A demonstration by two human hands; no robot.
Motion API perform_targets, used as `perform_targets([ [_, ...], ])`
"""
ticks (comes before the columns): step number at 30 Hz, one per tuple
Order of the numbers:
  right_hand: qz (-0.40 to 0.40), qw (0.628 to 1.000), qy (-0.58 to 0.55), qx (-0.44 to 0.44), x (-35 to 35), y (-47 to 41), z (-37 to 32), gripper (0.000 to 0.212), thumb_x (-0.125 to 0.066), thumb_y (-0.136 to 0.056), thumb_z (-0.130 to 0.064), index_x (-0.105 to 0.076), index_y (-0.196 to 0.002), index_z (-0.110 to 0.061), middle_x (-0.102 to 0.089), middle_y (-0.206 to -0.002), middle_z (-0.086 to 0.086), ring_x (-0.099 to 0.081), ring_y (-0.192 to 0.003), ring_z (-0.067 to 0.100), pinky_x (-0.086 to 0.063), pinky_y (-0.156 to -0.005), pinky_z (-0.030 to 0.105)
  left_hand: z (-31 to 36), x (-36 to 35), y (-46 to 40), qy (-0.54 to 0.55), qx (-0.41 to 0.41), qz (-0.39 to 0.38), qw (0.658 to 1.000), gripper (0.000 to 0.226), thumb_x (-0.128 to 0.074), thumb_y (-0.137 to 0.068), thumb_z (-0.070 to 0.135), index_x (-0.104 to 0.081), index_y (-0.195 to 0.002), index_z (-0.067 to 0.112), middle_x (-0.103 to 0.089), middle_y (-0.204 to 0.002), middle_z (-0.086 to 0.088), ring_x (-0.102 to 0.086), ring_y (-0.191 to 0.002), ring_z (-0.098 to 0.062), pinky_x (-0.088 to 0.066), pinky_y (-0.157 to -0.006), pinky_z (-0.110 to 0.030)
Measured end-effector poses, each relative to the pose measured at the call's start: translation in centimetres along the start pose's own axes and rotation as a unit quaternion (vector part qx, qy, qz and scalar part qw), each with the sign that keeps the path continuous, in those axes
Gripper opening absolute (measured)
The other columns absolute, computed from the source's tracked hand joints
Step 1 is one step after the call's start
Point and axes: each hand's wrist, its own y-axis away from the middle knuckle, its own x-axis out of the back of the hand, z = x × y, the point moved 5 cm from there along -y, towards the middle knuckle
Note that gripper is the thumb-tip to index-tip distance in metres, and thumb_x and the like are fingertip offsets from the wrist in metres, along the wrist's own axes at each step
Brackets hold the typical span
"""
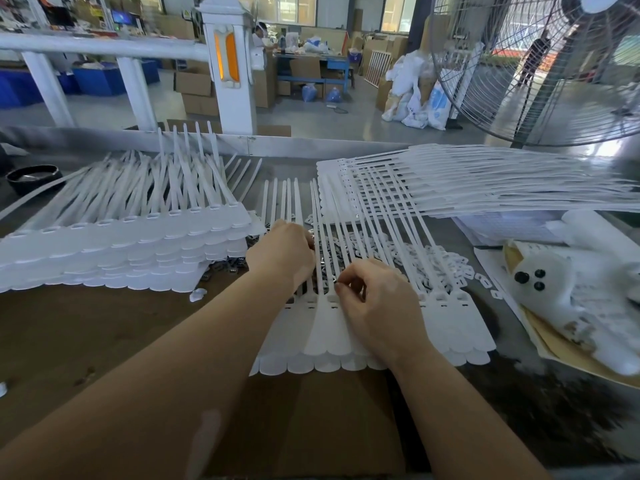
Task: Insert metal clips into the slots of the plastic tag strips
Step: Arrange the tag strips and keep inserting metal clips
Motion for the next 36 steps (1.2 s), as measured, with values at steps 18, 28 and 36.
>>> perform_targets([
  [18,0.015,0.999,-0.035,-0.007,0.1,0.0,0.2,0.005,-0.061,-0.086,-0.016,-0.063,-0.081,-0.017,-0.053,-0.075,-0.013,-0.047,-0.071,0.001,-0.035,-0.065,0.010,-0.7,1.3,1.5,0.330,-0.015,-0.023,0.944,0.004,-0.068,-0.085,0.019,-0.072,-0.085,0.019,-0.070,-0.082,0.007,-0.062,-0.083,-0.007,-0.044,-0.070,-0.015],
  [28,0.054,0.976,-0.207,-0.031,0.8,0.0,0.4,0.007,-0.059,-0.090,-0.013,-0.066,-0.092,-0.015,-0.061,-0.079,-0.015,-0.056,-0.077,-0.001,-0.042,-0.068,0.009,0.2,1.7,4.3,0.364,-0.043,-0.161,0.916,0.004,-0.074,-0.077,0.020,-0.071,-0.079,0.022,-0.073,-0.078,0.001,-0.055,-0.060,0.000,-0.041,-0.053,-0.014],
  [36,0.030,0.985,-0.169,-0.020,0.4,0.0,0.4,0.012,-0.054,-0.092,-0.015,-0.054,-0.082,-0.020,-0.049,-0.066,-0.015,-0.047,-0.062,-0.002,-0.035,-0.058,0.011,0.7,1.7,4.8,0.344,-0.064,-0.162,0.922,0.004,-0.071,-0.080,0.014,-0.071,-0.083,0.015,-0.070,-0.071,0.004,-0.056,-0.059,0.002,-0.040,-0.055,-0.013],
])
